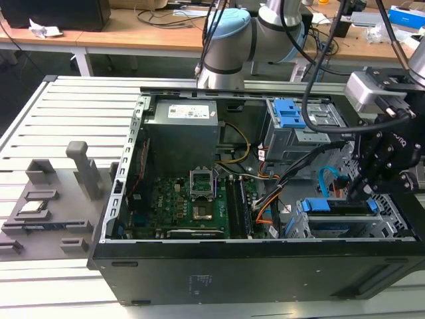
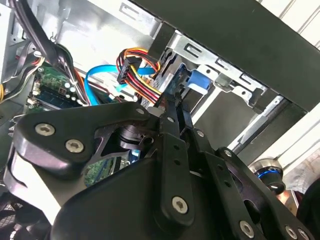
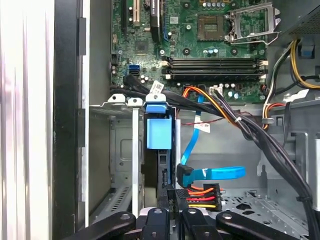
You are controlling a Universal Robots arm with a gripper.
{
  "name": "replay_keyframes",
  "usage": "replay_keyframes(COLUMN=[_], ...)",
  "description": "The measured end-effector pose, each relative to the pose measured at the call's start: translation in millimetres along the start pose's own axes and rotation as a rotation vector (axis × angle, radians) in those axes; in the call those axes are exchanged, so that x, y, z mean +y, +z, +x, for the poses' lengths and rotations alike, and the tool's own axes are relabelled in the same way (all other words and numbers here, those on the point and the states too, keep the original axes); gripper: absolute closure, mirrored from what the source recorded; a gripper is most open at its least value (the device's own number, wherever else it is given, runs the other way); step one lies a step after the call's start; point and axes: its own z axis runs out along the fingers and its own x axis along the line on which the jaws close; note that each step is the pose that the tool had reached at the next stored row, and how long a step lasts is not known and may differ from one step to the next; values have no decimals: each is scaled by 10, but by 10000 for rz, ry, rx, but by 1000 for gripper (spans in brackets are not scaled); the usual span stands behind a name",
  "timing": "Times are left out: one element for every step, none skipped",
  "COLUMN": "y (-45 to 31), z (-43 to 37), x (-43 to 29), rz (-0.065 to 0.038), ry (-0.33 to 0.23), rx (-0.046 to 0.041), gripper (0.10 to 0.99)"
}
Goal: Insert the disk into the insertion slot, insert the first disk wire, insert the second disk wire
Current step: 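Insert the first disk wire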
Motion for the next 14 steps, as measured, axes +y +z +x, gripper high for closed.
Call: replay_keyframes(y=[3, 8, 13, 17, 20, 24, 29, 35, 40, 44, 46, 47, 47, 50], z=[3, 5, 6, 6, 7, 7, 7, 6, 5, 3, 1, 1, 0, -4], x=[-4, -7, -10, -14, -17, -18, -21, -25, -28, -30, -31, -32, -33, -33], rz=[0, 1, 1, 1, 2, 2, 2, 2, 2, 2, 1, 2, 1, 2], ry=[1, 1, 2, 2, 3, 3, 3, 3, 4, 3, 3, 3, 4, 3], rx=[15, 25, 34, 46, 60, 69, 73, 75, 74, 75, 75, 76, 75, 69], gripper=[918, 918, 918, 918, 918, 918, 918, 918, 918, 918, 918, 918, 918, 918])
